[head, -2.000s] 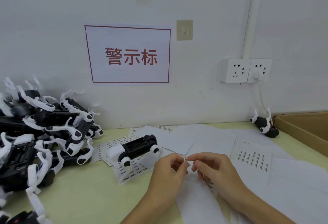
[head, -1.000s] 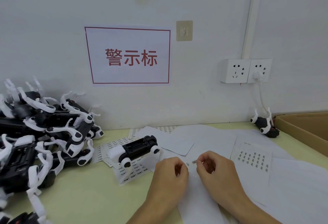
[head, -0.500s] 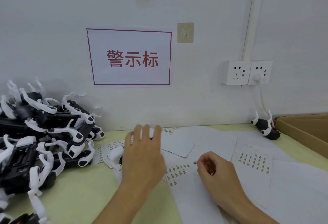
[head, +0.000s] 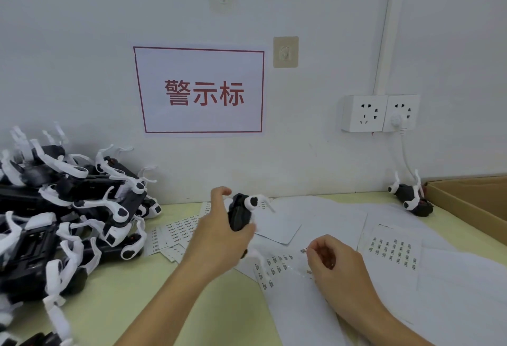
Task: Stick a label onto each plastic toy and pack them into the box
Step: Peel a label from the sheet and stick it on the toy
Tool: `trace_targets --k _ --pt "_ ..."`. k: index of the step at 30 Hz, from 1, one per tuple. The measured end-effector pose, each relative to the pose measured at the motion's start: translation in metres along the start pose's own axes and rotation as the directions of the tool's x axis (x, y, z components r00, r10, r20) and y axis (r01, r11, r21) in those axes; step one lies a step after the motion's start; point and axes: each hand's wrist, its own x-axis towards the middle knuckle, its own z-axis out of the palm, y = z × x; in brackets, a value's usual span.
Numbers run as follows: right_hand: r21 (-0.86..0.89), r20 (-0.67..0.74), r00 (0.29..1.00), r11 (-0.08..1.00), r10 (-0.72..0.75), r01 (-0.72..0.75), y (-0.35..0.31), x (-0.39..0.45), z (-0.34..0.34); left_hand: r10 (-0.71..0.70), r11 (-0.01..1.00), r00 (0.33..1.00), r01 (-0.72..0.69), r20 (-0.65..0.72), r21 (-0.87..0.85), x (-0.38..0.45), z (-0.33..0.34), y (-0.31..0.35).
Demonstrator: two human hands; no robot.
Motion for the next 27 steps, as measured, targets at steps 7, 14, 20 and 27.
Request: trace_targets --k 7,14,20,27 --pt "0.024 -0.009 1.0 0.999 0.027 -0.027 -0.001 0.002 -0.001 -0.065 0.78 0.947 0.245 0.316 -0.575 -0.02 0.049 -0.008" --pt "0.032 -0.002 1.0 0.999 -0.007 0.007 -0.002 0.0 -0.002 -0.013 0.803 0.968 0.159 0.249 -0.574 -0.022 0.057 -0.016" --pt "-0.002 0.007 0.995 0.995 -0.102 0.102 -0.004 -0.003 -0.001 0.064 0.703 0.977 0.1 0.202 -0.705 -0.018 0.061 -0.028" --pt "-0.029 0.032 0.959 0.959 -0.28 0.281 -0.013 -0.006 -0.005 0.097 0.625 0.98 0.076 0.173 -0.777 -0.015 0.061 -0.03"
